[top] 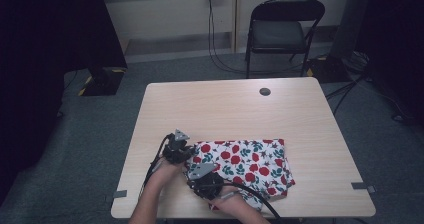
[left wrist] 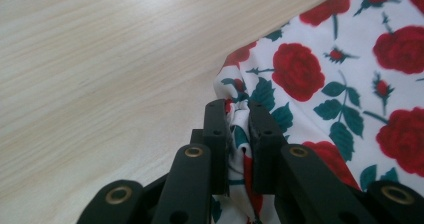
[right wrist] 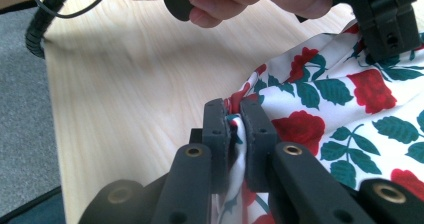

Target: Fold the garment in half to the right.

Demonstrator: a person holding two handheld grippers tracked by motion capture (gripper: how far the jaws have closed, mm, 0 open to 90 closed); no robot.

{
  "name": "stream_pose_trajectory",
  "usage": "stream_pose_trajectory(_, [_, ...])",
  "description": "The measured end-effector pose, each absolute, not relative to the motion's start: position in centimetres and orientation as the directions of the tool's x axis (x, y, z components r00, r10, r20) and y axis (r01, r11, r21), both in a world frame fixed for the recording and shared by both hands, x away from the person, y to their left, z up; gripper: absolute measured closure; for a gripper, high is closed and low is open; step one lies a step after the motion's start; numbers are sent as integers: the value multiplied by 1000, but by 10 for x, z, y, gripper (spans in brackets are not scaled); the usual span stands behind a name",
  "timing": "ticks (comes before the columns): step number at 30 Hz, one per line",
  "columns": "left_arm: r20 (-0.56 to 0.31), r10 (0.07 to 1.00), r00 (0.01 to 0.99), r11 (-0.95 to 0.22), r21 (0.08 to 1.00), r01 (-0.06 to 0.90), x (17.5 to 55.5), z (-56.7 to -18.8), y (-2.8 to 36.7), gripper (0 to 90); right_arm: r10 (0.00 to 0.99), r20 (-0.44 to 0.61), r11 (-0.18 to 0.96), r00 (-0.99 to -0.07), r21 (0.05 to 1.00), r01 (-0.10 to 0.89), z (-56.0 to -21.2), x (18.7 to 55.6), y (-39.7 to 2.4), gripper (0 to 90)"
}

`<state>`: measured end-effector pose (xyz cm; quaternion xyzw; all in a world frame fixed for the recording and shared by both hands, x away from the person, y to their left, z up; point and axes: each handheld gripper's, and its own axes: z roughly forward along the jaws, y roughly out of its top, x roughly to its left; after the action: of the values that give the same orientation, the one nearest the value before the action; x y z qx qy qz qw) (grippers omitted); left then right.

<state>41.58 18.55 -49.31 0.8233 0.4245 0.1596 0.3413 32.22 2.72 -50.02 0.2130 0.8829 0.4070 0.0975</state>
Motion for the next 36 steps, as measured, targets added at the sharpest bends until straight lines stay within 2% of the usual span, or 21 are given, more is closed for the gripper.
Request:
stream_pose_trajectory(7, [-40,820,571,-381,706,596,410,-482,199,818,425,9,569,-905,775,275,-492,321,35,829])
stream_pose_trajectory(12, [-63,850,524,-341,691,637,405,-474,212,818,398,22,561,-917,785,263,-487,322,43,827])
stream_pose_trajectory(19, [-38,878,477,-339,653,677,398,-463,235,818,358,33,551,-933,799,240,-477,321,64,826])
stream_pose_trajectory(24, [-35,876,482,-345,651,676,394,-450,242,818,341,33,536,-939,814,223,-467,321,74,825])
stream_pose_trajectory(30, [-35,855,517,-370,658,656,393,-426,236,818,339,41,483,-940,850,212,-445,325,63,824])
stream_pose_trajectory(36, [-32,838,545,-382,679,627,401,-399,213,817,310,45,435,-950,882,183,-423,329,37,822])
